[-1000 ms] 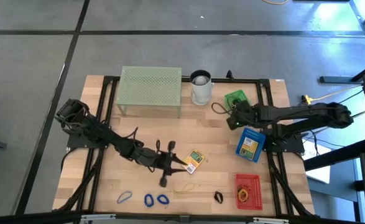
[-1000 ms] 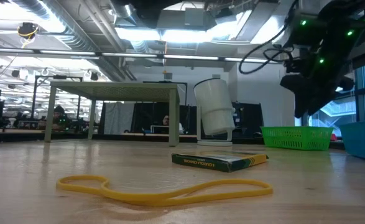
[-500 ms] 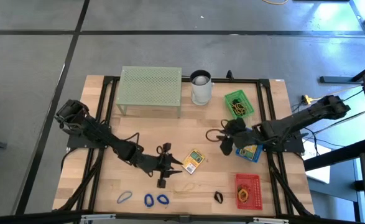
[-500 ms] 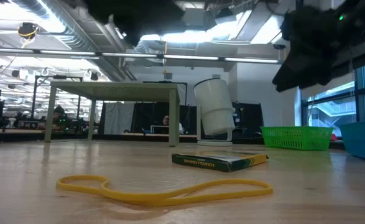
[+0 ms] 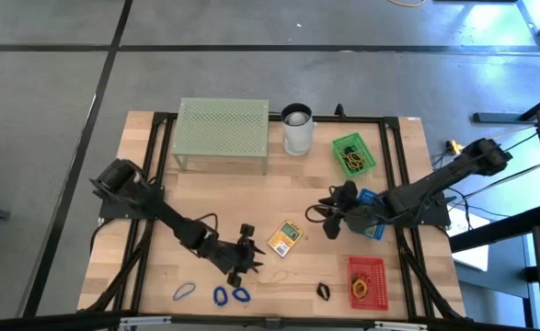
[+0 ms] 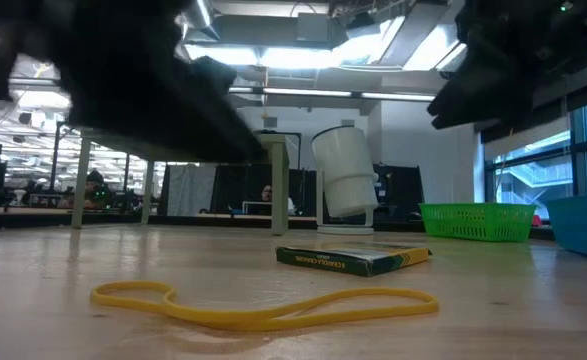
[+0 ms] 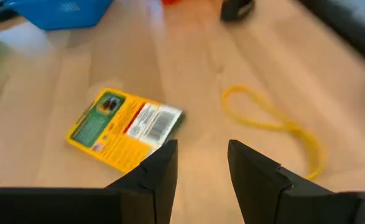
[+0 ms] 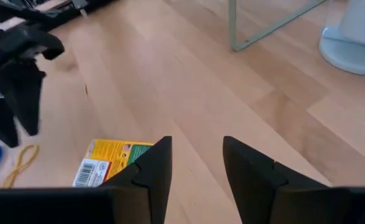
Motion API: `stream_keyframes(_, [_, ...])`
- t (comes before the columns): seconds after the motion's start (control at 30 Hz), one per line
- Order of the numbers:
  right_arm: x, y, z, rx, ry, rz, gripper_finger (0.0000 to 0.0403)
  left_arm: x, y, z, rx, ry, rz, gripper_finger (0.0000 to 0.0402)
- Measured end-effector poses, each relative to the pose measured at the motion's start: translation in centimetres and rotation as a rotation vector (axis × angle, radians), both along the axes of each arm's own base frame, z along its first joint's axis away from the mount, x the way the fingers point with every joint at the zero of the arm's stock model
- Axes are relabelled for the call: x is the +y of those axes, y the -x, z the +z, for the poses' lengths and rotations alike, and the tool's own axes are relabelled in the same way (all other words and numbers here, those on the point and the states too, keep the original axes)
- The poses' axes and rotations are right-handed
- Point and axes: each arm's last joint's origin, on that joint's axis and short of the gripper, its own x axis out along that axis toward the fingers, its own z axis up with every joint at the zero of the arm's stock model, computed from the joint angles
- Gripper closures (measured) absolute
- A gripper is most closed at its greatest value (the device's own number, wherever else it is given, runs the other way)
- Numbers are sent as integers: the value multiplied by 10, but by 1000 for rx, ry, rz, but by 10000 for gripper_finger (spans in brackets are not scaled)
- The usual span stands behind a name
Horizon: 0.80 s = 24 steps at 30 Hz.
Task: Pick & Place Office Desk Supplies
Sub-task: Put the yellow crayon box into the blue bin
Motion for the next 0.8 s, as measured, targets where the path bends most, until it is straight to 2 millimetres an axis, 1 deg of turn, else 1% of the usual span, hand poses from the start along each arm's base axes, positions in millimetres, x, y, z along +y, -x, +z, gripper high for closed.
stream_keyframes(0.17, [3, -6, -11, 40, 18, 2, 259, 5, -5, -19, 15, -171, 15, 271])
stream_keyframes(0.3, [5, -9, -20, 73, 35, 2, 259, 13, -11, -29, 33, -241, -9, 274])
stream_keyframes(0.43, [6, -11, -25, 95, 46, 2, 259, 21, -17, -39, 47, -247, -9, 278])
stream_keyframes(0.53, [6, -11, -26, 97, 47, 2, 260, 25, -21, -44, 55, -220, -21, 283])
stream_keyframes(0.67, [6, -11, -26, 94, 43, 4, 260, 27, -24, -45, 45, -198, -20, 287])
stream_keyframes(0.8, [6, -12, -26, 98, -28, 9, 260, 27, -24, -45, 39, -196, -20, 287])
